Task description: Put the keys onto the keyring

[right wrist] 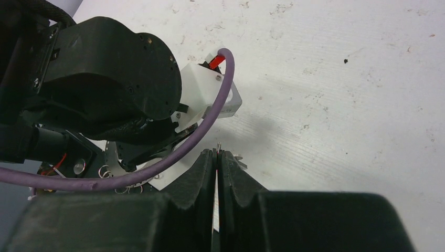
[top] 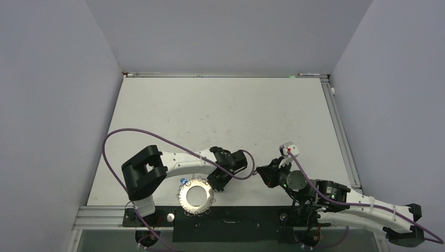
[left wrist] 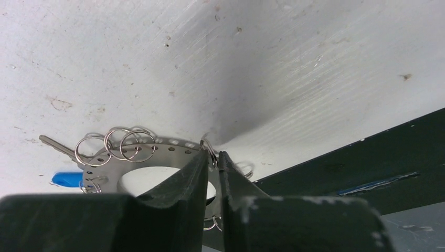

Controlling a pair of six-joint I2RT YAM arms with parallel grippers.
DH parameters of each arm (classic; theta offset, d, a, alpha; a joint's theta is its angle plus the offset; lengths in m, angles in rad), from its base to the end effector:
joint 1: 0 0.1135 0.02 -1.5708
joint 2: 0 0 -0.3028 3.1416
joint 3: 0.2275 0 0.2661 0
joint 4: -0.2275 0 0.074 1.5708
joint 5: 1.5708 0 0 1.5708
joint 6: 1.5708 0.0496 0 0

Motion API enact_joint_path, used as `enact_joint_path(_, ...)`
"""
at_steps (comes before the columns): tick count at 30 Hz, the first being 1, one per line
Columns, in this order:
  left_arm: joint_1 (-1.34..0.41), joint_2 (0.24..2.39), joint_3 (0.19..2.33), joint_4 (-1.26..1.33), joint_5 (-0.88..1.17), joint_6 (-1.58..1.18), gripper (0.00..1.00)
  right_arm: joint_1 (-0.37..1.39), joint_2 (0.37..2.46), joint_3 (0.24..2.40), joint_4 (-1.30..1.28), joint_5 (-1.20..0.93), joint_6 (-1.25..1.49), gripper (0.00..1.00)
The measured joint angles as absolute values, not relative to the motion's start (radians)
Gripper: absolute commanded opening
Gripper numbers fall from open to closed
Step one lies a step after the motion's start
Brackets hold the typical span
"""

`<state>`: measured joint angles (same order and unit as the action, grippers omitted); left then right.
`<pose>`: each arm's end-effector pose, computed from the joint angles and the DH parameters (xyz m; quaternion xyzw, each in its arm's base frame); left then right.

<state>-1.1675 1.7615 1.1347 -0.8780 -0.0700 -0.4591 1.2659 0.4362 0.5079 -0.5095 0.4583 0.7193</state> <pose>0.1330 -0.3028 0.1841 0.3454 0.9372 0.0001 0.0481 0.0531 0.0956 0.2696 -0.1044 0.8241 0.3329 0.4461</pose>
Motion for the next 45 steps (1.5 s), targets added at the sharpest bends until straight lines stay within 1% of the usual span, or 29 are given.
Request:
enact_joint_path(3, -1.165, 1.758, 1.137, -0.871, -0.070, -0.454, 0.33, 1.266, 0.436, 0.508, -0.509, 0.459, 0.720, 0.05)
enact_joint_path(4, -1.165, 1.751, 1.136, -0.870, -0.070, -0.455, 0.36, 1.266, 0.436, 0.508, -0.509, 0.459, 0.720, 0.05)
enact_joint_path(5, -1.165, 1.739, 1.133, -0.867, -0.069, -0.455, 0.38, 1.266, 0.437, 0.508, -0.509, 0.460, 0.720, 0.05)
enact_joint_path(7, -1.165, 1.695, 1.117, -0.855, -0.070, -0.460, 0.39, 1.267, 0.440, 0.505, -0.509, 0.471, 0.729, 0.05)
enact_joint_path(10, -1.165, 1.615, 1.081, -0.841, -0.074, -0.462, 0.40, 1.267, 0.474, 0.496, -0.510, 0.514, 0.775, 0.11)
enact_joint_path(12, -1.165, 1.561, 1.048, -0.827, -0.078, -0.464, 0.40, 1.267, 0.525, 0.492, -0.516, 0.550, 0.820, 0.12)
enact_joint_path(15, -1.165, 1.485, 0.998, -0.822, -0.097, -0.469, 0.40, 1.264, 0.654, 0.492, -0.520, 0.582, 0.875, 0.14)
enact_joint_path(18, -1.169, 1.399, 0.963, -0.823, -0.125, -0.467, 0.40, 1.254, 0.828, 0.498, -0.520, 0.579, 0.900, 0.20)
enact_joint_path(19, -1.170, 1.362, 0.953, -0.825, -0.137, -0.466, 0.40, 1.249, 0.892, 0.506, -0.521, 0.572, 0.902, 0.23)
enact_joint_path(20, -1.170, 1.322, 0.945, -0.826, -0.154, -0.463, 0.40, 1.242, 0.953, 0.516, -0.522, 0.565, 0.902, 0.29)
enact_joint_path(22, -1.171, 1.235, 0.931, -0.826, -0.191, -0.456, 0.40, 1.235, 1.048, 0.542, -0.524, 0.550, 0.899, 0.45)
enact_joint_path(23, -1.171, 1.191, 0.925, -0.824, -0.210, -0.451, 0.41, 1.232, 1.084, 0.556, -0.520, 0.537, 0.890, 0.51)
enact_joint_path(24, -1.171, 1.145, 0.919, -0.822, -0.229, -0.443, 0.41, 1.231, 1.105, 0.565, -0.511, 0.525, 0.880, 0.54)
enact_joint_path(27, -1.171, 1.006, 0.886, -0.794, -0.278, -0.414, 0.42, 1.230, 1.116, 0.583, -0.458, 0.461, 0.836, 0.55)
enact_joint_path(30, -1.168, 0.877, 0.844, -0.776, -0.323, -0.384, 0.42, 1.230, 1.116, 0.588, -0.370, 0.384, 0.820, 0.54)
enact_joint_path(36, -1.165, 0.725, 0.767, -0.691, -0.371, -0.350, 0.43, 1.230, 1.152, 0.577, -0.184, 0.262, 0.936, 0.51)
enact_joint_path(45, -1.164, 0.681, 0.735, -0.634, -0.371, -0.309, 0.43, 1.258, 1.394, 0.565, 0.001, 0.176, 1.129, 0.46)
